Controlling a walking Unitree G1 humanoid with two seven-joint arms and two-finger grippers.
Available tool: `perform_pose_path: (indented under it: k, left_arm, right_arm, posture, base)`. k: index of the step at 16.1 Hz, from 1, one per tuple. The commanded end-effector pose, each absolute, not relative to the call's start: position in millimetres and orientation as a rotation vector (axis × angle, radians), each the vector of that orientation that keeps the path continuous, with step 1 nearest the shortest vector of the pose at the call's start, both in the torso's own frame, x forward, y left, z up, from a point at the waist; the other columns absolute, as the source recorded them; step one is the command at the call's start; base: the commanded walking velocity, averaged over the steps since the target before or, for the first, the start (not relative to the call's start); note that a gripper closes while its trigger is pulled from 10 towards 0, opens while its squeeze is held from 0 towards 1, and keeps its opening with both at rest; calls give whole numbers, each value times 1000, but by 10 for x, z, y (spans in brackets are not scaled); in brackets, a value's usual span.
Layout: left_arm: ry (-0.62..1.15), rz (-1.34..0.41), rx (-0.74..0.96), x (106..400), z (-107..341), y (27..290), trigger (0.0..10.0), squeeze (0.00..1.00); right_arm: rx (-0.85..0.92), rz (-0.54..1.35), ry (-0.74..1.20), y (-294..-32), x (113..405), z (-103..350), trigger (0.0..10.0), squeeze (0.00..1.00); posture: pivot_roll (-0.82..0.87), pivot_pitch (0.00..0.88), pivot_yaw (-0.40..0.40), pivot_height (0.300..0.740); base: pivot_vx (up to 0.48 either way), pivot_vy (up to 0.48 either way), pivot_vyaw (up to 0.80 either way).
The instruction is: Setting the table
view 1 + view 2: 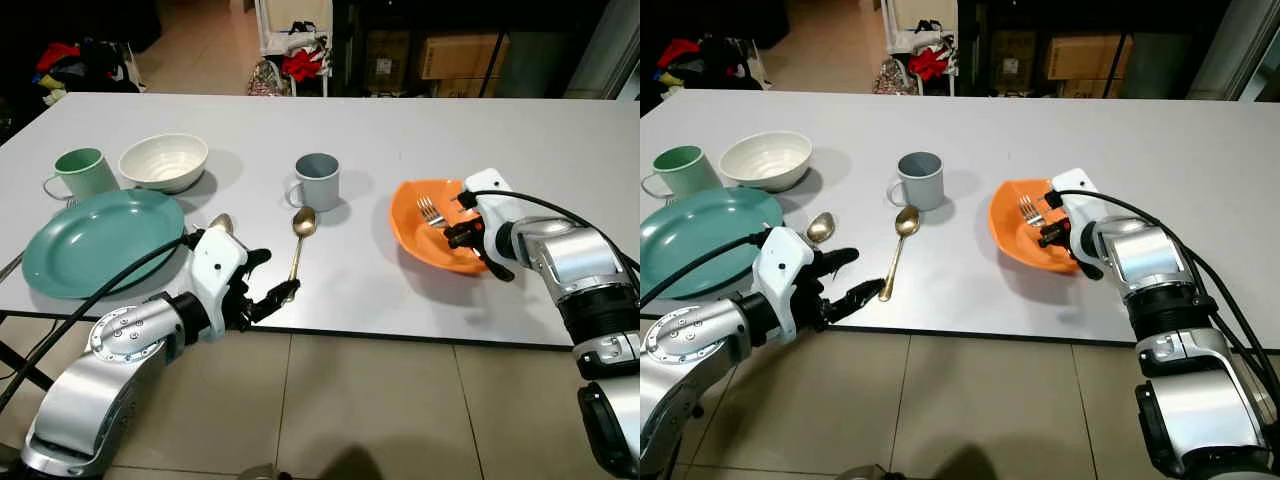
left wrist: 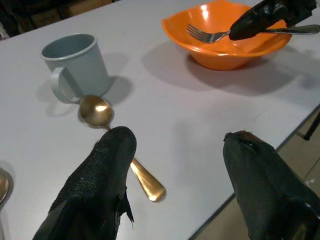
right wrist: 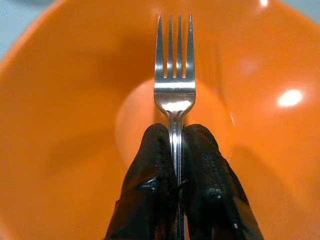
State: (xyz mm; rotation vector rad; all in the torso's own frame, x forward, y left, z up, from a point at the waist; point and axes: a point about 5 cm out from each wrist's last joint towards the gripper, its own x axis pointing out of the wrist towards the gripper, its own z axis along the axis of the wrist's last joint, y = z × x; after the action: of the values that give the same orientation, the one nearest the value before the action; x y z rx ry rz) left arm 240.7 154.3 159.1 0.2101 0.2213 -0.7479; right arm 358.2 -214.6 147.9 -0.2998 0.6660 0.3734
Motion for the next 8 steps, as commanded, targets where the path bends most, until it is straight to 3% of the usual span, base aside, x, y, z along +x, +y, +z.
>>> perform_pose_path:
  k: [1,2,6,7,8]
  left_arm:
    - [231,-770,222,2368,1609,1538,10000,0]
    - [233,-770,226,2363,1605,1540,10000,0]
    - [232,-763,229,2365,1609,1555,10000,0]
    - [230,-758,231,2367,1615,1562,10000,0]
    - [224,-738,237,2376,1626,1588,10000,0]
  right_arm:
    - [-308,373,656,-2132,3608,1504,10000,624]
    - [-310,372,659,-2136,3608,1491,10000,749]
    - [-326,359,649,-2148,3635,1502,10000,749]
    - [-322,348,624,-2153,3658,1563,10000,949]
    - [-336,337,552,-2153,3691,1729,10000,1000]
  posture:
    - [12,0,74,740]
    - [12,0,73,740]
    - [14,0,72,740]
    - [15,0,71,740]
    - [20,0,72,740]
  base:
    - [0,0,0]
    - [0,0,0]
    - [0,0,0]
    - [0,0,0]
    - [0,0,0]
